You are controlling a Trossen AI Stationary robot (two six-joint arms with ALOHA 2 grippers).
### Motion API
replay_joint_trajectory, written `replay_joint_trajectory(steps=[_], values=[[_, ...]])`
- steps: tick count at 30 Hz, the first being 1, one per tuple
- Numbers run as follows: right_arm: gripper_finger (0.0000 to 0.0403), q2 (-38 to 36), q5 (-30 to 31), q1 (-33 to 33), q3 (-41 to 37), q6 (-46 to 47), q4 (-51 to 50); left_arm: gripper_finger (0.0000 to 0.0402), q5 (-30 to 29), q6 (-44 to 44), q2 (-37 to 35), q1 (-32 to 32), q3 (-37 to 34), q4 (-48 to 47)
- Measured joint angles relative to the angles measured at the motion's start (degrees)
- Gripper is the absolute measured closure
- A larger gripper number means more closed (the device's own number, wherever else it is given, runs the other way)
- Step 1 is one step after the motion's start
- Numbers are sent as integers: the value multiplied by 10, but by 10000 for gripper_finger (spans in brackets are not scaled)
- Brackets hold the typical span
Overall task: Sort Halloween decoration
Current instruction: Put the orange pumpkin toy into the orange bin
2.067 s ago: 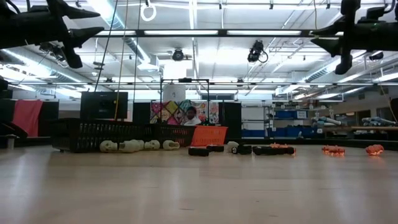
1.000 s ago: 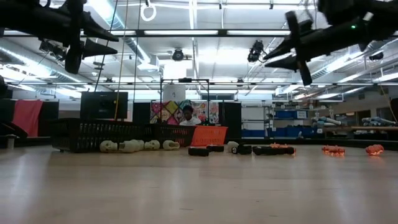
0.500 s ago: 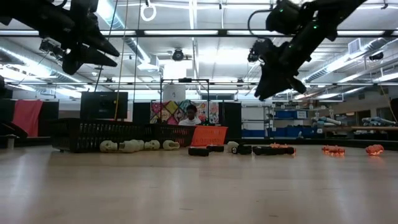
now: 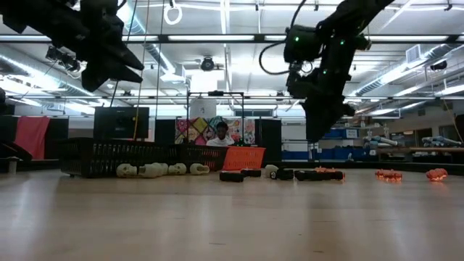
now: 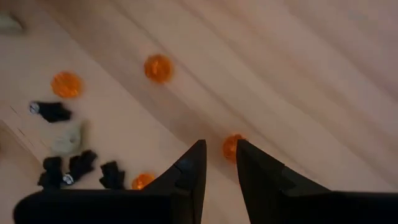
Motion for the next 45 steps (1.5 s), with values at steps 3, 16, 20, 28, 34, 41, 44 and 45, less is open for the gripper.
replay_joint_trajectory(steps=[3,16,20,28,34,41,44,45], values=[[303,22,-29,-7,0,-8,-3,276,0,-7,15,0,0,0],[205,28,-41,-24,0,-16,-43,276,-82,-59,86,2,0,-93],[198,39,-42,-31,-1,-17,-49,276,-87,-72,106,8,0,-96],[208,78,-35,-27,0,-58,-8,276,-87,-69,113,9,-1,-93],[209,116,-21,-22,1,-58,-6,276,-86,-73,113,9,-1,-89],[222,126,-9,-8,2,-66,-2,276,-86,-73,113,9,-1,-89],[241,125,4,-2,1,-72,0,276,-86,-73,113,9,-1,-89],[249,125,6,0,1,-74,1,276,-86,-73,113,9,-1,-89]])
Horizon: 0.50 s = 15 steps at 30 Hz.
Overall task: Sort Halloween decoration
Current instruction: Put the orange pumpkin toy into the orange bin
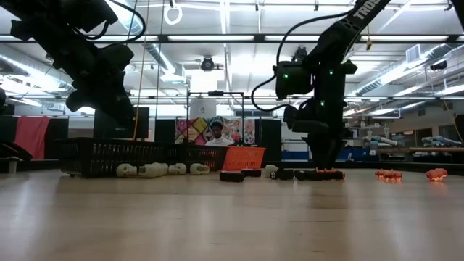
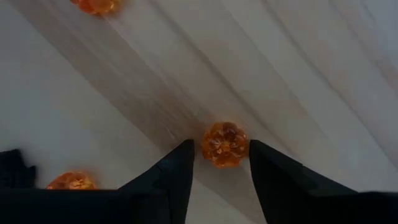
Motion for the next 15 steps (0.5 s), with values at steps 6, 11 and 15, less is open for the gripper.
replay_joint_trajectory(steps=[6,11,15], values=[[291,1,17,13,-2,-4,11,276,0,0,0,0,0,0],[303,2,19,17,-2,-4,14,276,0,0,0,0,0,0],[303,2,18,17,-2,-4,16,276,0,0,0,0,0,0]])
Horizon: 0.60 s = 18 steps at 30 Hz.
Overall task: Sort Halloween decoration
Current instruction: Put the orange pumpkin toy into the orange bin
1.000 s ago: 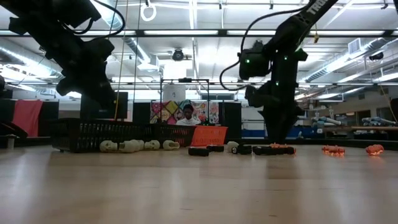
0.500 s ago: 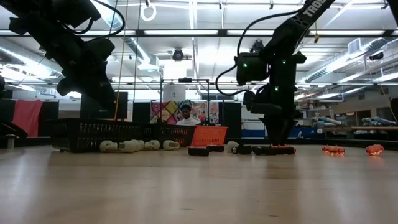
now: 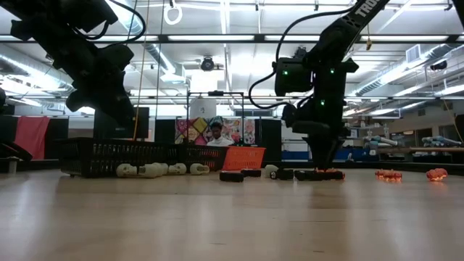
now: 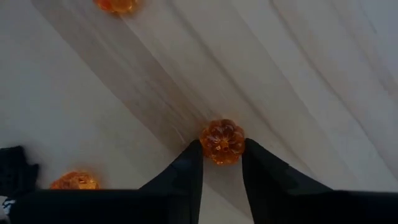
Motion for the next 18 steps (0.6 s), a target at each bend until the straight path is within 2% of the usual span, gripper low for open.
replay_joint_trajectory(steps=[11,18], values=[[304,-22,-60,0,-2,-9,40,276,0,11,0,0,0,0],[311,-60,-94,1,-1,-23,149,276,0,29,0,0,0,0]])
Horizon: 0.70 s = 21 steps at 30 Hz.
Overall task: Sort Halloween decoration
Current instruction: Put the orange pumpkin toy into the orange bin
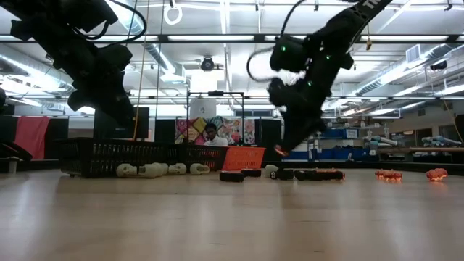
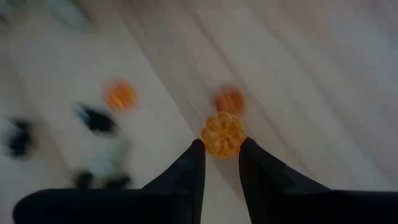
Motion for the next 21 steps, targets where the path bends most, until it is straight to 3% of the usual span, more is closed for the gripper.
replay_joint_trajectory(steps=[9,21], values=[[312,-10,-60,3,1,0,147,276,0,1,0,0,0,0],[312,-11,-63,7,1,27,300,276,0,1,0,0,0,0]])
